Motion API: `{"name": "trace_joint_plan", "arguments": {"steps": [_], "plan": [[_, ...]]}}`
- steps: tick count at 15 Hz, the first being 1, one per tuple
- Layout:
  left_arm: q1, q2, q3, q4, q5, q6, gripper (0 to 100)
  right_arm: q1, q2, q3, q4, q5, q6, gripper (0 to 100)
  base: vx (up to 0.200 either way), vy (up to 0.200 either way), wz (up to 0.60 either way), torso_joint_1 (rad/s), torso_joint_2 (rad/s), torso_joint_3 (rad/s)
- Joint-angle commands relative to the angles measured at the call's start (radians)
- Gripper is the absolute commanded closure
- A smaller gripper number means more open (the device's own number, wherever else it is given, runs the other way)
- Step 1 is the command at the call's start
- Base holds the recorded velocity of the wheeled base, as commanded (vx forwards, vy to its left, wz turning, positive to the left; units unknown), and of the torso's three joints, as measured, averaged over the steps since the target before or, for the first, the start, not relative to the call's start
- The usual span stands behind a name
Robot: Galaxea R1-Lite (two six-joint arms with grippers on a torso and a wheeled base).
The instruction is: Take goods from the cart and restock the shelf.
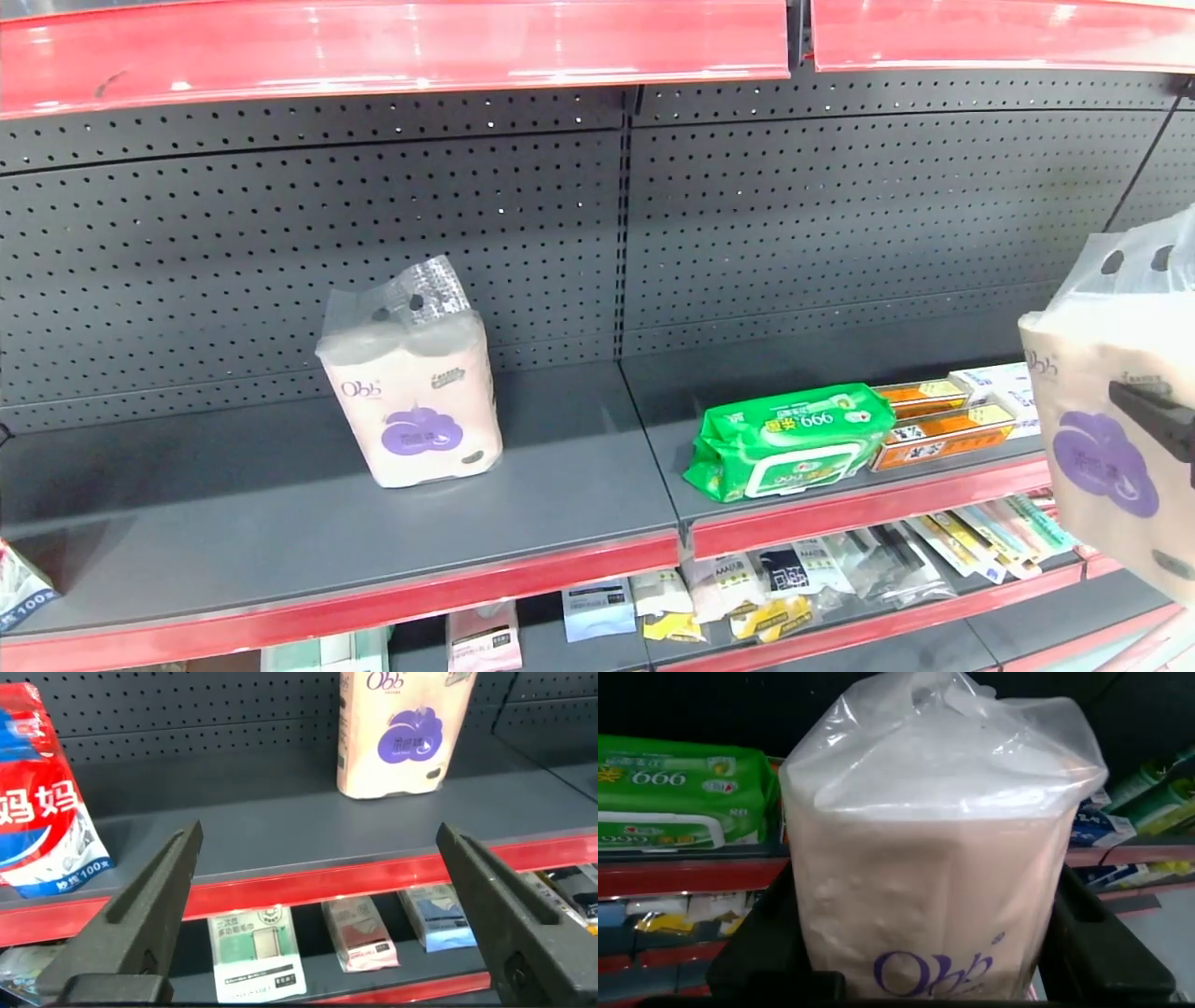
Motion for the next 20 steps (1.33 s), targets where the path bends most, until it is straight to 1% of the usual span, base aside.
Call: {"name": "trace_joint_plan", "arguments": {"steps": [1, 3, 5, 7, 8, 9, 10, 11, 12, 14, 15, 16, 17, 18, 19, 20], "plan": [[0.0, 0.002, 0.0, 0.0, 0.0, 0.001, 0, -0.025, -0.127, 0.042, 0.002, 0.042, 0.01, 100, 0.0, 0.0, 0.0, 0.0, 0.0, 0.0], [0.0, 0.005, 0.0, 0.0, 0.0, 0.001, 0, -0.025, -0.162, 0.06, 0.002, 0.088, 0.024, 100, 0.0, 0.0, 0.0, 0.0, 0.0, 0.0], [0.0, 0.005, 0.0, 0.0, 0.0, 0.001, 0, -0.033, -0.211, 0.085, 0.002, 0.251, 0.045, 100, 0.0, 0.0, 0.0, 0.0, 0.0, 0.0], [0.0, 0.003, 0.0, 0.0, -0.001, 0.001, 0, -0.036, -0.251, 0.099, 0.002, 0.255, 0.054, 100, 0.0, 0.0, 0.0, 0.0, 0.0, 0.0], [0.0, 0.008, 0.0, 0.0, -0.001, 0.001, 0, -0.025, -0.248, 0.113, 0.0, 0.269, 0.085, 100, 0.0, 0.0, 0.0, 0.0, 0.0, 0.0], [-0.006, 0.026, 0.0, 0.0, -0.001, 0.001, 0, -0.008, -0.259, 0.116, 0.0, 0.283, 0.166, 100, 0.0, 0.0, 0.0, 0.0, 0.0, 0.0], [-0.009, 0.032, 0.0, 0.0, -0.001, 0.003, 0, 0.007, -0.282, 0.136, 0.002, 0.295, 0.208, 100, 0.0, 0.0, 0.0, 0.0, 0.0, 0.0], [-0.009, 0.041, 0.0, 0.0, -0.001, 0.003, 0, 0.031, -0.303, 0.16, 0.002, 0.318, 0.218, 100, 0.0, 0.0, 0.0, 0.0, 0.0, 0.0], [-0.009, 0.054, 0.0, 0.0, -0.001, 0.003, 0, 0.062, -0.328, 0.206, 0.0, 0.367, 0.223, 100, 0.0, 0.0, 0.0, 0.0, 0.0, 0.0], [-0.02, 0.074, 0.0, 0.0, -0.001, 0.003, 0, 0.068, -0.349, 0.251, 0.0, 0.386, 0.22, 100, 0.0, 0.0, 0.0, 0.0, 0.0, 0.0], [-0.027, 0.086, 0.0, 0.0, -0.003, 0.004, 0, 0.068, -0.348, 0.252, -0.001, 0.384, 0.222, 100, 0.0, 0.0, 0.0, 0.0, 0.0, 0.0], [-0.049, 0.087, -0.001, 0.0, -0.023, 0.009, 0, 0.067, -0.342, 0.235, -0.001, 0.379, 0.223, 100, 0.0, 0.0, 0.0, 0.0, 0.0, 0.0], [-0.055, 0.083, -0.001, 0.0, -0.023, 0.015, 0, 0.065, -0.339, 0.218, -0.001, 0.378, 0.223, 100, 0.0, 0.0, 0.0, 0.0, 0.0, 0.0], [-0.055, 0.081, -0.004, -0.002, -0.017, 0.03, 0, 0.061, -0.328, 0.203, -0.001, 0.376, 0.223, 100, 0.0, 0.0, 0.0, 0.0, 0.0, 0.0], [-0.053, 0.164, -0.118, 0.002, 0.013, 0.026, 0, 0.058, -0.306, 0.169, -0.001, 0.376, 0.223, 100, 0.0, 0.0, 0.0, 0.0, 0.0, 0.0], [-0.053, 0.368, -0.261, 0.002, 0.033, -0.062, 0, 0.058, -0.291, 0.155, -0.001, 0.375, 0.223, 100, 0.0, 0.0, 0.0, 0.0, 0.0, 0.0]]}}
